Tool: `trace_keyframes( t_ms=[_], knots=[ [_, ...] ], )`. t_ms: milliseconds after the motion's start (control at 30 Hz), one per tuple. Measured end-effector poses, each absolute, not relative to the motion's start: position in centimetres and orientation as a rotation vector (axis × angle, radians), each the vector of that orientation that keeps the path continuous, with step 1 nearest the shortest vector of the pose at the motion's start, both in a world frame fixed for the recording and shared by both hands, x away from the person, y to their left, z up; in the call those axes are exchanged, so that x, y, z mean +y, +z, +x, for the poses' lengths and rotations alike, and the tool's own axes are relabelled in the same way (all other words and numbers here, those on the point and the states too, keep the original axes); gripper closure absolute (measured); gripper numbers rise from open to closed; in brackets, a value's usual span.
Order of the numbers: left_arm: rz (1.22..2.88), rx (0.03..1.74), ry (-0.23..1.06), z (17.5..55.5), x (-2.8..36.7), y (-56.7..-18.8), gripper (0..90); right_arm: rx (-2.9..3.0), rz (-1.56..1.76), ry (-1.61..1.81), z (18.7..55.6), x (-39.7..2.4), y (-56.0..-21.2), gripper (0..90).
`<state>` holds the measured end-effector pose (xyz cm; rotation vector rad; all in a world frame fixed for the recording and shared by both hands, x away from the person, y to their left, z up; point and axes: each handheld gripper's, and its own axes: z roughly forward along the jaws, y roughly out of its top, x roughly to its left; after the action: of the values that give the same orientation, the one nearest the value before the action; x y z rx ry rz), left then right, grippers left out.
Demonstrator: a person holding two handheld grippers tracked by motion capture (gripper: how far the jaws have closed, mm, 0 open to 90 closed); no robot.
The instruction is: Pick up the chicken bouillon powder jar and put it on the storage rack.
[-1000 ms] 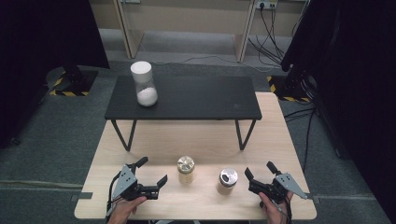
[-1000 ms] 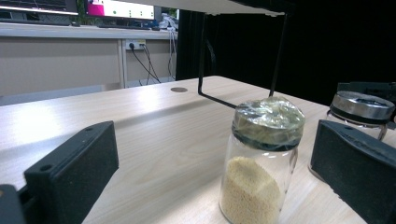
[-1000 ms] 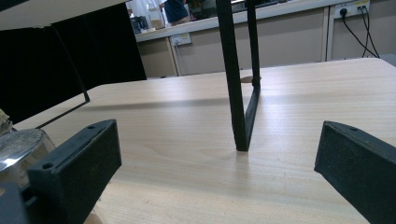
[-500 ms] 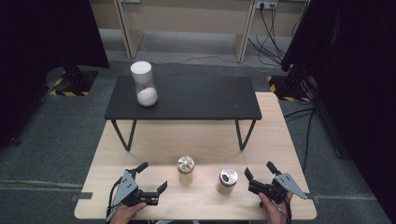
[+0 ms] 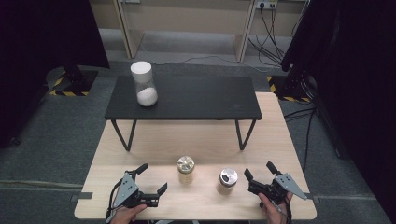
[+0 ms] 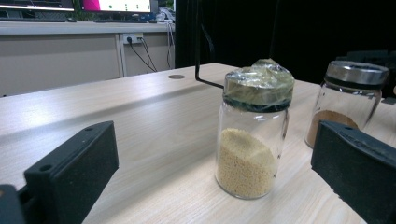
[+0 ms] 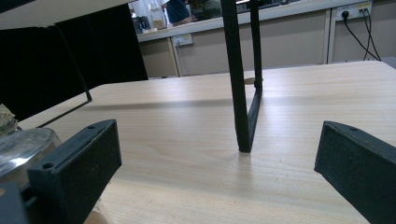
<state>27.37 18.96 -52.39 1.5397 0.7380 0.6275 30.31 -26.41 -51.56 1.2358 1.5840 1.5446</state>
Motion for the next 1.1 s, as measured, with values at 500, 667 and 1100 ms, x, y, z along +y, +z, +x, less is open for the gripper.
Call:
trace_keyframes(
  t_ms=[500, 667, 1100],
  knots=[
    [1.548, 0.742, 0.620, 27.5, 18.9, -52.9, 0.0, 1.577, 1.200, 1.552, 29.2, -26.0, -50.8, 0.6],
    [1.543, 0.747, 0.622, 27.6, 19.1, -52.9, 0.0, 1.572, 1.187, 1.561, 28.6, -25.8, -50.4, 0.6],
    [1.549, 0.745, 0.618, 27.6, 18.9, -53.0, 0.0, 1.593, 1.151, 1.601, 27.2, -24.3, -49.5, 0.6]
  ],
)
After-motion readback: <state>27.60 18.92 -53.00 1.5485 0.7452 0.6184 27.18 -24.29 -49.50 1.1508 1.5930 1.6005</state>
